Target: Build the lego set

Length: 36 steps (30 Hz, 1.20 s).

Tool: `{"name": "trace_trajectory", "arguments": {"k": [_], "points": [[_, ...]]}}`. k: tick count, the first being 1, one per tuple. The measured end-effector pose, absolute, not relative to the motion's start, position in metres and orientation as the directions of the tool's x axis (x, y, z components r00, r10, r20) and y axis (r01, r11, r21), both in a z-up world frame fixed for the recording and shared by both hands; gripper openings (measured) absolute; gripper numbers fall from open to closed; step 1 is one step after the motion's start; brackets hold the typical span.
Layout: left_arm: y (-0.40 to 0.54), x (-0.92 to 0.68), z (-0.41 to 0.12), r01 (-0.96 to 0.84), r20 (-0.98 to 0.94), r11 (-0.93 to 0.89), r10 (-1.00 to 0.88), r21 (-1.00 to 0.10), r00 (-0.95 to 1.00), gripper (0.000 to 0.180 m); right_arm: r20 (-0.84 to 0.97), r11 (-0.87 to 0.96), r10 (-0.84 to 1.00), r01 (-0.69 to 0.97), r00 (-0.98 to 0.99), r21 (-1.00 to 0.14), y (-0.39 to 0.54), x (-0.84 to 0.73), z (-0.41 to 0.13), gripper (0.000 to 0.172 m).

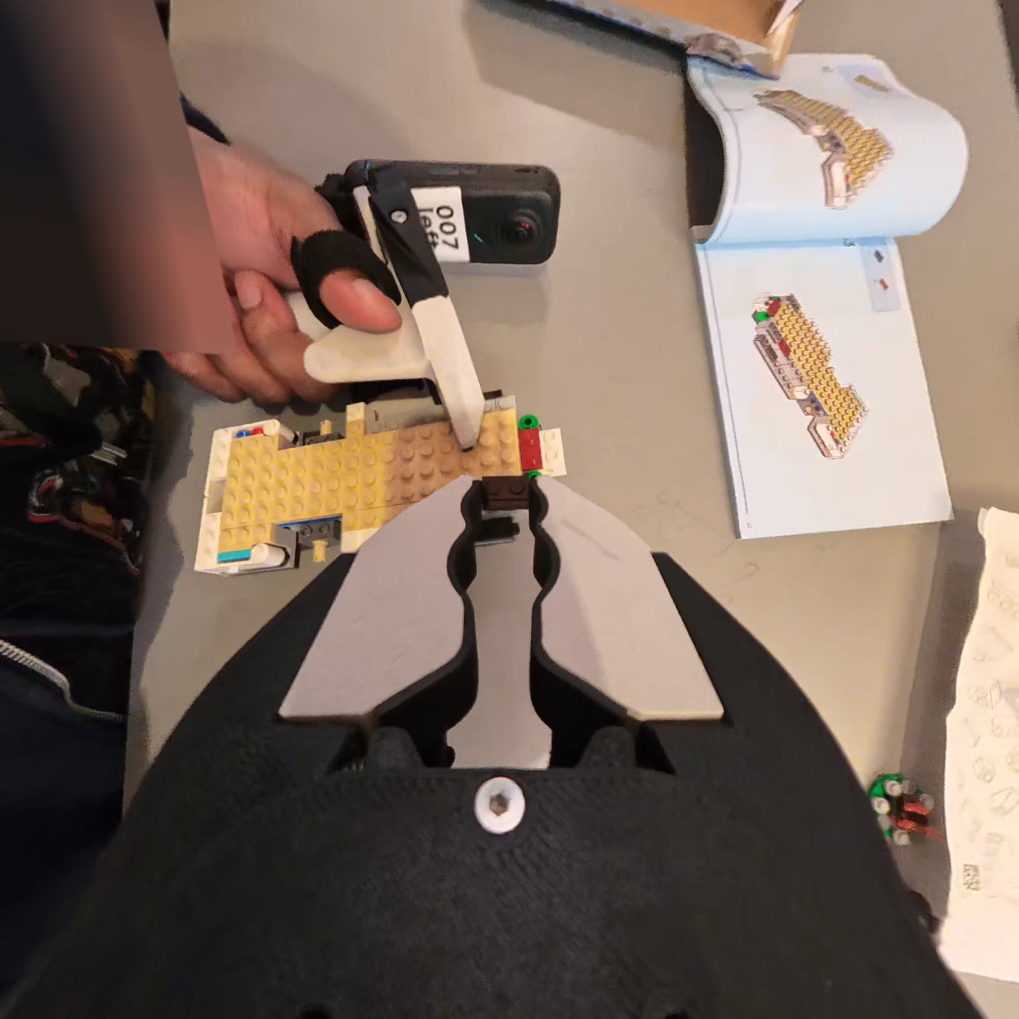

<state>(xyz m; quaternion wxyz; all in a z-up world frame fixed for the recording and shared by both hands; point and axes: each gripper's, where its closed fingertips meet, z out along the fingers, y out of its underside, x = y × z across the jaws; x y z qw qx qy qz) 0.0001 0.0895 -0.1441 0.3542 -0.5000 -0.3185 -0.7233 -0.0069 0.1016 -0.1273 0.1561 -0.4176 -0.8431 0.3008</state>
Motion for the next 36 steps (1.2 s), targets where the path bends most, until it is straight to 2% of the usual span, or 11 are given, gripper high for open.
{"name": "trace_trajectory", "arguments": {"k": [1, 4, 36], "points": [[0.088, -0.001, -0.143, 0.834, 0.949, -0.542, -0.199, 0.102, -0.245, 0.025, 0.011, 0.487, 0.789, 0.615, -0.614, -0.620, 0.100, -0.007, -0.129, 0.016], [0.084, -0.005, -0.143, 0.845, 0.950, -0.527, -0.206, 0.094, -0.234, 0.025, 0.004, 0.518, 0.770, 0.621, -0.638, -0.589, 0.094, -0.008, -0.134, 0.016], [0.081, -0.008, -0.150, 0.842, 0.956, -0.532, -0.192, 0.087, -0.220, 0.025, -0.020, 0.533, 0.755, 0.631, -0.656, -0.564, 0.094, -0.012, -0.142, 0.016]]}}
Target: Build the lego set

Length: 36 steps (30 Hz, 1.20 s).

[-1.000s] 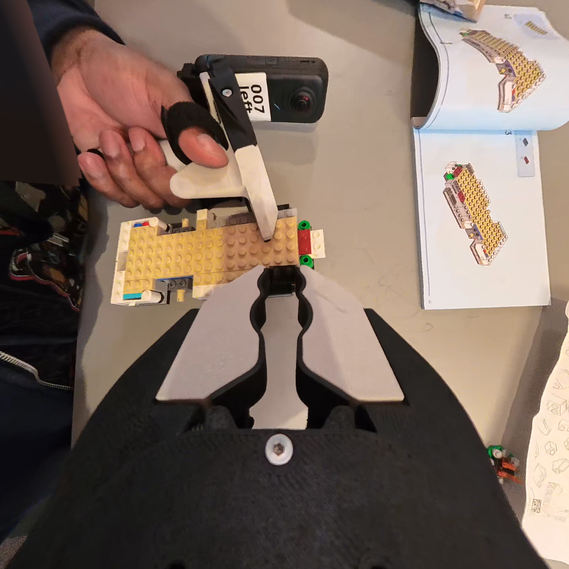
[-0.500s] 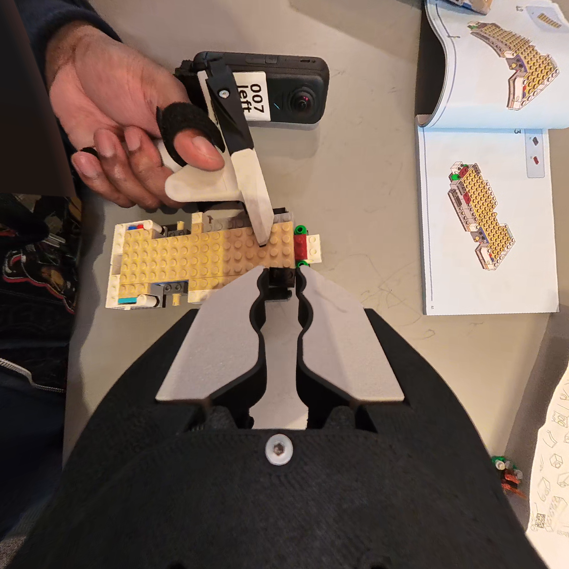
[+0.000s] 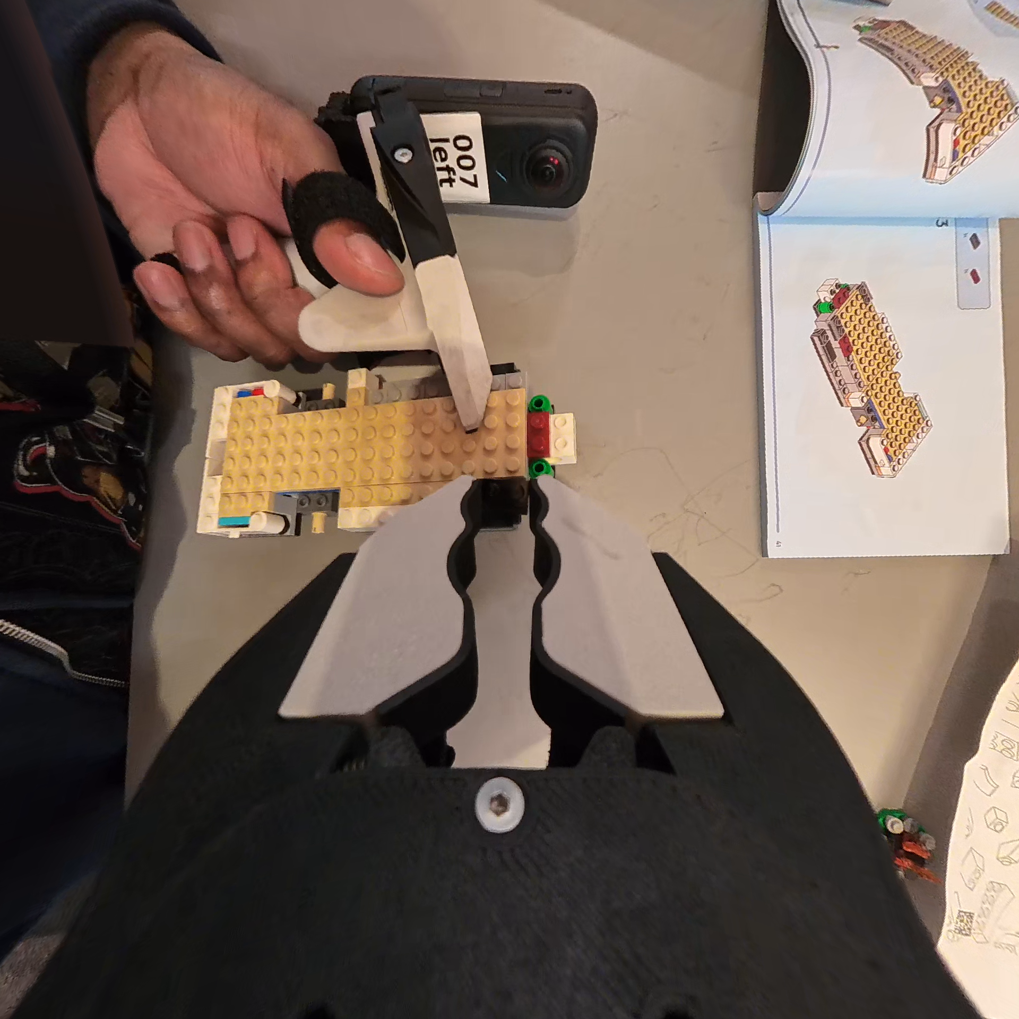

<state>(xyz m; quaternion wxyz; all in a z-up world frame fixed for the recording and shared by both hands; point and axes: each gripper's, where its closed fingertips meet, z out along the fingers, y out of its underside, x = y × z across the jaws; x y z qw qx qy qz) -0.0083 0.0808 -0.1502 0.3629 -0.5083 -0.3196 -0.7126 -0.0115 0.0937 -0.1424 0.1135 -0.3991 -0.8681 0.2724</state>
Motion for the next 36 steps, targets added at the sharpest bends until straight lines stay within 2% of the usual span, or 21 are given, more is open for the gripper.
{"name": "trace_trajectory", "arguments": {"k": [29, 36], "points": [[0.080, -0.009, -0.150, 0.843, 0.955, -0.531, -0.199, 0.081, -0.218, 0.025, -0.074, 0.516, 0.746, 0.644, -0.662, -0.565, 0.092, -0.016, -0.142, 0.018], [0.079, -0.023, -0.156, 0.874, 0.971, -0.484, -0.188, 0.041, -0.150, 0.025, -0.027, 0.358, 0.880, 0.700, -0.475, -0.618, 0.131, -0.002, -0.153, 0.021]]}}
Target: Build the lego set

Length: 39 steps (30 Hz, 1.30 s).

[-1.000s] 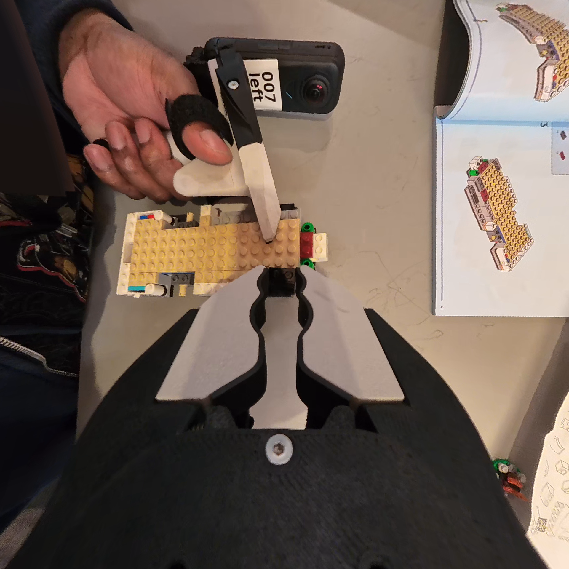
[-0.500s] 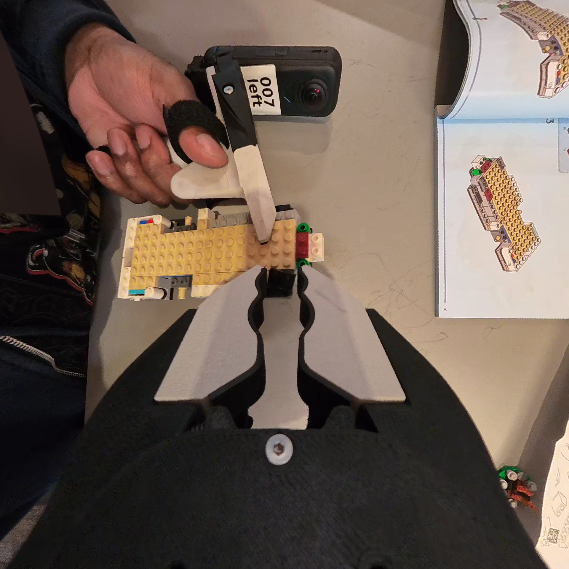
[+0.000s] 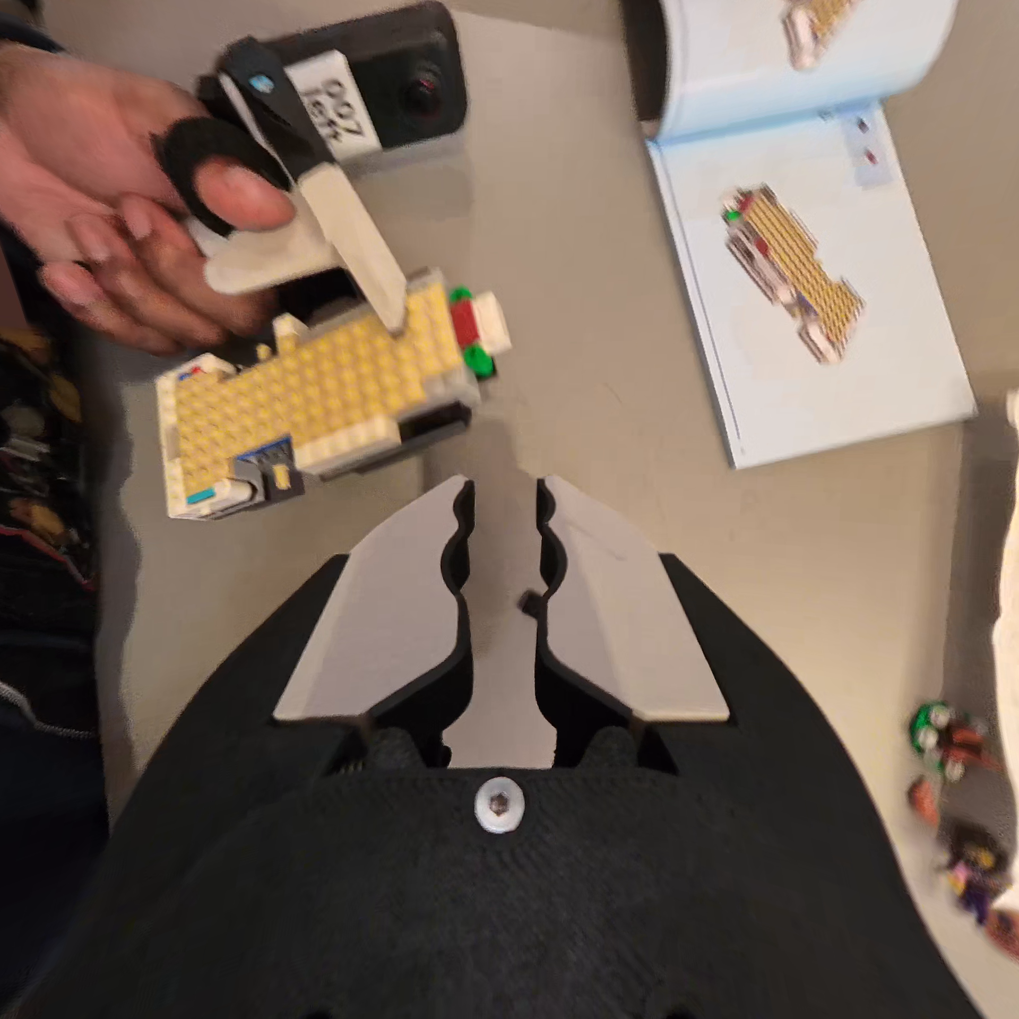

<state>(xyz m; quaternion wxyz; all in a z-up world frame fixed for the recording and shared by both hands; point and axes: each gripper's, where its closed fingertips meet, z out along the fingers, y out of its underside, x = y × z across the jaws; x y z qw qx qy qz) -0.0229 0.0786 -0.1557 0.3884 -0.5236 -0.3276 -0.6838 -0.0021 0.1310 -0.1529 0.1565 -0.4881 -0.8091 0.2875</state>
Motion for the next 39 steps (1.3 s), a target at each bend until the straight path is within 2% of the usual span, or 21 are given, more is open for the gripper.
{"name": "trace_trajectory", "arguments": {"k": [5, 9, 13, 18, 26, 29, 34, 39], "points": [[0.080, -0.029, -0.159, 0.885, 0.978, -0.464, -0.168, 0.032, -0.123, 0.024, 0.055, 0.244, 0.962, 0.747, -0.269, -0.619, 0.165, 0.037, -0.184, 0.021], [0.085, -0.026, -0.162, 0.886, 0.983, -0.463, -0.147, 0.032, -0.112, 0.025, 0.084, 0.209, 0.976, 0.781, -0.198, -0.589, 0.175, 0.055, -0.211, 0.024], [0.090, -0.018, -0.161, 0.885, 0.985, -0.465, -0.130, 0.037, -0.110, 0.025, 0.124, 0.255, 0.966, 0.759, -0.227, -0.599, 0.183, 0.050, -0.220, 0.024], [0.090, -0.014, -0.162, 0.901, 0.988, -0.431, -0.114, 0.045, -0.104, 0.025, 0.028, 0.245, 0.959, 0.770, -0.283, -0.589, 0.174, 0.047, -0.230, 0.024], [0.087, -0.013, -0.164, 0.917, 0.987, -0.393, -0.104, 0.070, -0.120, 0.025, -0.064, 0.264, 0.914, 0.706, -0.401, -0.657, 0.131, 0.046, -0.221, 0.022], [0.085, -0.012, -0.162, 0.918, 0.984, -0.386, -0.113, 0.087, -0.141, 0.025, -0.012, 0.243, 0.941, 0.701, -0.338, -0.671, 0.152, 0.036, -0.218, 0.021], [0.082, -0.009, -0.162, 0.927, 0.980, -0.362, -0.126, 0.098, -0.153, 0.025, -0.030, 0.211, 0.956, 0.755, -0.292, -0.621, 0.158, 0.033, -0.230, 0.021], [0.081, -0.008, -0.159, 0.938, 0.975, -0.333, -0.159, 0.098, -0.158, 0.025, -0.022, 0.191, 0.966, 0.769, -0.258, -0.610, 0.155, 0.027, -0.231, 0.013]]}}
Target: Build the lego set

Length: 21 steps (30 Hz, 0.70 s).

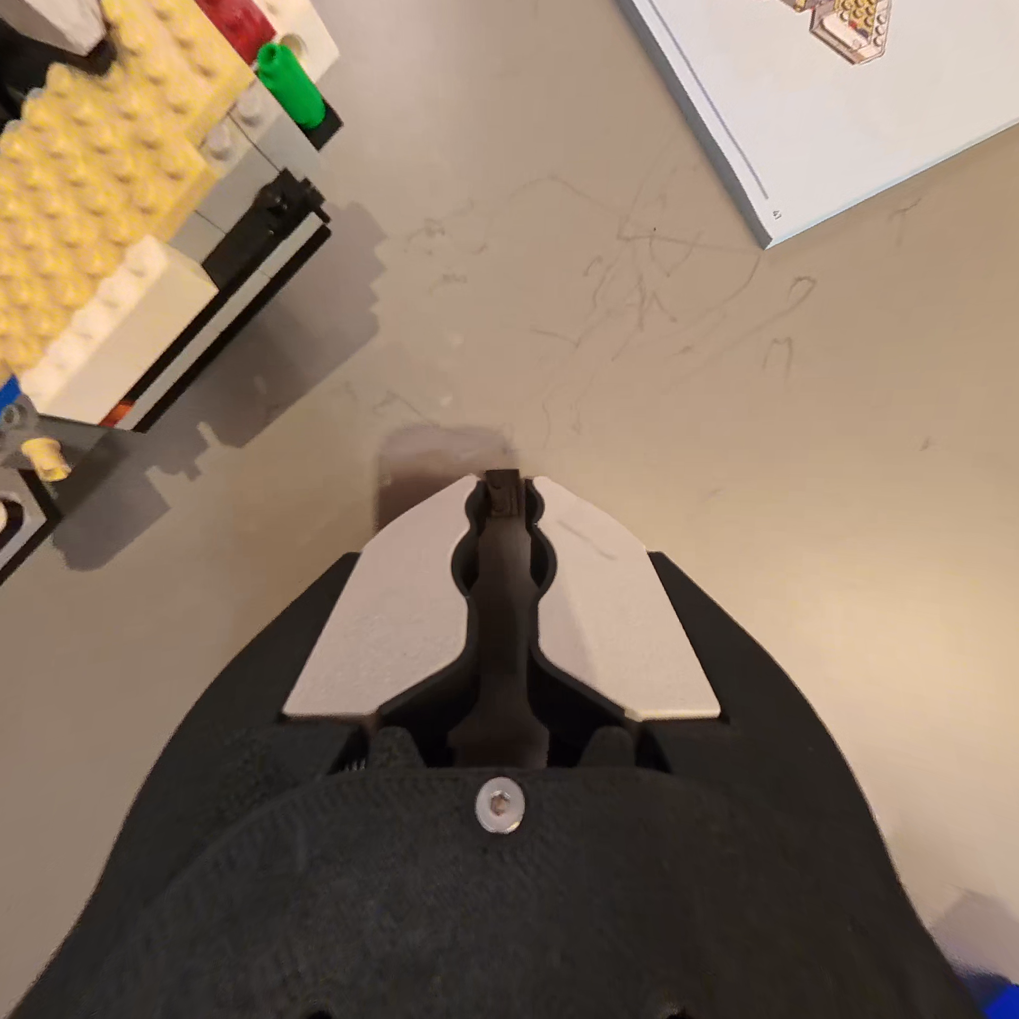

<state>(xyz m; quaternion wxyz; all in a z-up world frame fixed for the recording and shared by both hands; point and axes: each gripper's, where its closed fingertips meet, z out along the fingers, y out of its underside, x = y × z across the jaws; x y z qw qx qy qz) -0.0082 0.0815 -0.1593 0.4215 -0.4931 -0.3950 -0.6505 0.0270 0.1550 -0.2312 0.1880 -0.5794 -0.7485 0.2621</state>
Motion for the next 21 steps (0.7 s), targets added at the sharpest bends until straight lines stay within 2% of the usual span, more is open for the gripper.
{"name": "trace_trajectory", "arguments": {"k": [4, 7, 13, 21], "points": [[0.082, -0.008, -0.160, 0.944, 0.977, -0.318, -0.159, 0.084, -0.140, 0.025, -0.032, 0.154, 0.975, 0.773, -0.219, -0.615, 0.155, 0.024, -0.228, 0.011], [0.083, -0.008, -0.162, 0.952, 0.980, -0.297, -0.157, 0.067, -0.118, 0.024, -0.075, 0.088, 0.980, 0.744, -0.182, -0.662, 0.151, 0.019, -0.215, 0.011], [0.086, -0.010, -0.161, 0.970, 0.982, -0.241, -0.181, 0.010, -0.055, 0.024, -0.324, -0.190, 0.935, 0.561, -0.147, -0.805, 0.120, -0.002, -0.156, 0.011], [0.084, -0.010, -0.155, 0.976, 0.977, -0.206, -0.211, -0.071, 0.027, 0.024, -0.408, -0.304, 0.904, 0.482, -0.127, -0.822, 0.103, -0.017, -0.142, 0.011]]}}
